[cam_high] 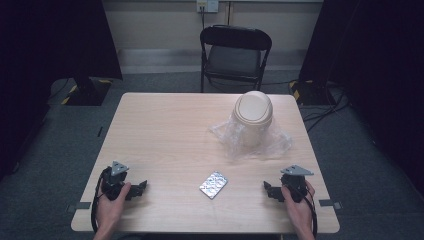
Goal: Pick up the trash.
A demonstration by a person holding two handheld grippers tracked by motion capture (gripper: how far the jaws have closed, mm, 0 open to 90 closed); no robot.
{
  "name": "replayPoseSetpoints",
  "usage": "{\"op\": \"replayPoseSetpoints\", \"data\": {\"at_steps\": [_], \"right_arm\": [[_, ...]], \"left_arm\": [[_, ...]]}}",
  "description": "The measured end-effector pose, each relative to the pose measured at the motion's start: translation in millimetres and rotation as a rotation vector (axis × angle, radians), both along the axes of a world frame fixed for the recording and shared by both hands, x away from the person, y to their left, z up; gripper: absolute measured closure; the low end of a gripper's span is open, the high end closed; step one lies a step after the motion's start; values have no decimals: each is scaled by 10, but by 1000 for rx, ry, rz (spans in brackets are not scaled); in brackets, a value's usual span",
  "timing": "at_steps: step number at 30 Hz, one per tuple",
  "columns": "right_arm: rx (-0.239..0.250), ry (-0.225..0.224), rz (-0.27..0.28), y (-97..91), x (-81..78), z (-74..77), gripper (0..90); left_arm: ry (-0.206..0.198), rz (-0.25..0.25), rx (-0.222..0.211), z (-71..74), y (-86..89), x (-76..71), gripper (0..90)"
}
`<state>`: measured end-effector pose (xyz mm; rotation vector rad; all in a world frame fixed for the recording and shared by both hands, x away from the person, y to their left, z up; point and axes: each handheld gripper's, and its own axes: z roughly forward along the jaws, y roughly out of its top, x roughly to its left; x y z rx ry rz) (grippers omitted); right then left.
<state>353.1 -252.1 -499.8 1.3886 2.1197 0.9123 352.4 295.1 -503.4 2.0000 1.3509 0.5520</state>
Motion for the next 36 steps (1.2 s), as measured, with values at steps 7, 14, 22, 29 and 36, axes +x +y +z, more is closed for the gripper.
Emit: {"op": "replayPoseSetpoints", "data": {"at_steps": [7, 14, 22, 29, 36], "right_arm": [[-2, -3, 2, 2, 0, 0, 104], [3, -3, 28, 21, 4, 24, 185], [27, -37, 96, 146, 33, 144, 188], [81, -65, 147, 350, 239, 339, 190], [105, -84, 198, 512, 407, 523, 190]], "left_arm": [[0, -3, -2, 0, 0, 6, 0], [1, -5, 1, 1, 2, 7, 0], [1, -4, 1, 1, 2, 7, 0], [1, -5, 1, 1, 2, 7, 0], [1, -4, 0, 1, 1, 7, 0]]}}
